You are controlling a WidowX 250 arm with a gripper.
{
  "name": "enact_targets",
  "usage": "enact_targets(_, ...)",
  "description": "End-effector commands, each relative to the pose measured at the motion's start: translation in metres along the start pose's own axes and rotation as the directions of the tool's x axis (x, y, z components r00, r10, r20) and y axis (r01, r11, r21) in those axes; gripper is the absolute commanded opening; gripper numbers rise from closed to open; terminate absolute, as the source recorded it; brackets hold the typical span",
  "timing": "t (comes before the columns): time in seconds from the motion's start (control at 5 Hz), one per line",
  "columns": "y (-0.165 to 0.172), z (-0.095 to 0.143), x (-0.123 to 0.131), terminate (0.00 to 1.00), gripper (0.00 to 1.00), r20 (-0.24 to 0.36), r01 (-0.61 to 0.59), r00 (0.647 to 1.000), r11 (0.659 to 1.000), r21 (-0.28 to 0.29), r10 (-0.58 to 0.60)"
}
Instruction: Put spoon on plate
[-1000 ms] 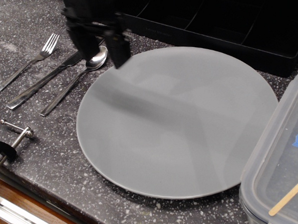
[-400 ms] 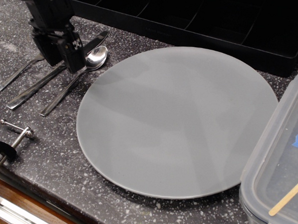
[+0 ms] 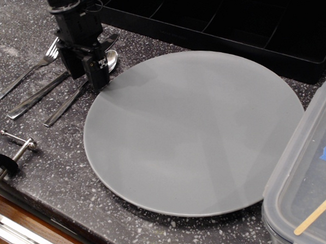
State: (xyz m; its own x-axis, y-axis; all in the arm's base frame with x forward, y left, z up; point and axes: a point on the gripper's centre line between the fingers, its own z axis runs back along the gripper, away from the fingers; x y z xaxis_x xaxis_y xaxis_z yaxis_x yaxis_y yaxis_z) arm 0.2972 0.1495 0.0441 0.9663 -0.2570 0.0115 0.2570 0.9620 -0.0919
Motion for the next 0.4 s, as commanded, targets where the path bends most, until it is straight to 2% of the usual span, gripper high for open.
enact_targets(0.0,0.0098,-0.0017,0.0107,0.0,1.0,0.024,-0.006,1.0,0.998,0.068,0.005)
enact_targets(0.2,0.0121,-0.0033,0.0089,0.0,1.0,0.03,-0.015,0.999,0.997,0.072,0.013)
